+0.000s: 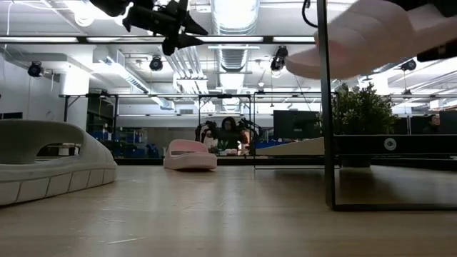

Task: Pick and place slides into the shelf
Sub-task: Put the left pink slide on the shelf

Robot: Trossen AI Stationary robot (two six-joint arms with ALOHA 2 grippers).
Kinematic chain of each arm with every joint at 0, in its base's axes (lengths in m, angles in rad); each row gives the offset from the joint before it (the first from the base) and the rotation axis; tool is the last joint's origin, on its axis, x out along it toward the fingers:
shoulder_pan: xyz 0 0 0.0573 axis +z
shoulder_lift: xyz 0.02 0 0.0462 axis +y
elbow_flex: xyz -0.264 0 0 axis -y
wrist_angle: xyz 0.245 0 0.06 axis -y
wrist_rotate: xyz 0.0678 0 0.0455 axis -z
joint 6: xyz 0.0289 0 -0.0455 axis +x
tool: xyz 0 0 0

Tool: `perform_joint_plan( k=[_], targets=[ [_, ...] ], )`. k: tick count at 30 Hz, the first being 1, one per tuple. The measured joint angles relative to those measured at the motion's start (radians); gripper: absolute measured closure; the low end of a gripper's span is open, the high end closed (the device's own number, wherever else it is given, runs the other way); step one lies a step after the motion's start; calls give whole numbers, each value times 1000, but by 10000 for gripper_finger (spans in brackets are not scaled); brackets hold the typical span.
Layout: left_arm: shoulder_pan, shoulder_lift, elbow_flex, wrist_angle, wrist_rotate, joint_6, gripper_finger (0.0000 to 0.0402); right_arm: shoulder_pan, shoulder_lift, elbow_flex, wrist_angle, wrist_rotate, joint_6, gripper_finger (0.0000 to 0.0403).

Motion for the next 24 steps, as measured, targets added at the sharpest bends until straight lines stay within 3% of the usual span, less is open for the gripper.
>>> perform_joint_plan(
  k=[6,15,24],
  targets=[
    [-4,-27,-3,-37,-37,-2,224,0,-48,-143,170,-116,29,350],
    [-13,-45,-3,-65,-98,-3,223,1,-174,-360,360,-148,150,350],
    [-14,-45,-3,-78,-132,-3,223,99,-253,-510,719,-181,384,350]
  ],
)
